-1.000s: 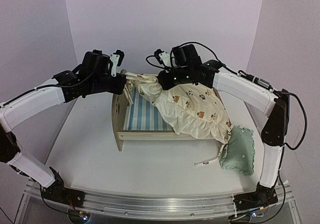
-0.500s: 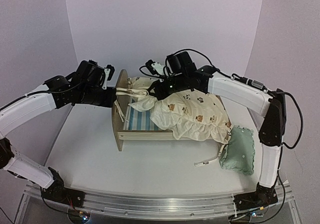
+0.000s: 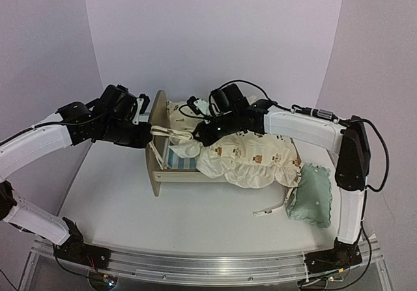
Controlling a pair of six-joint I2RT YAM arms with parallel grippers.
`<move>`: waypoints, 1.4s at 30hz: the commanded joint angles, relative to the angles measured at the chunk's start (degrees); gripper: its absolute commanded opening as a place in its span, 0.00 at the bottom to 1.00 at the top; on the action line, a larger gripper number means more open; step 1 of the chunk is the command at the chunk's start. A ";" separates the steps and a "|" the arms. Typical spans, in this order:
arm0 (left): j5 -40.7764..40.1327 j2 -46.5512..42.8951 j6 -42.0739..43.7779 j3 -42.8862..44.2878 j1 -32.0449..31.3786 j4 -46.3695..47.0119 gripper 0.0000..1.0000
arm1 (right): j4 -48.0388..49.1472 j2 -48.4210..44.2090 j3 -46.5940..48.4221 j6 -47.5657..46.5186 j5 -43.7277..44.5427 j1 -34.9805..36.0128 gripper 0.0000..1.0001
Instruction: Set up the pet bed
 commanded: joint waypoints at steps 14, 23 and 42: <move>-10.16 5.50 6.29 18.27 -1.02 -11.58 0.00 | 0.78 -4.15 -4.80 0.12 5.85 -0.50 0.03; -11.56 8.78 6.43 20.32 -1.87 -14.57 0.00 | 1.94 -3.93 -9.13 3.46 3.84 -0.46 0.03; -21.08 21.07 -3.31 27.27 -9.78 -29.00 0.00 | 3.51 -6.21 -15.62 3.66 6.99 -0.51 0.02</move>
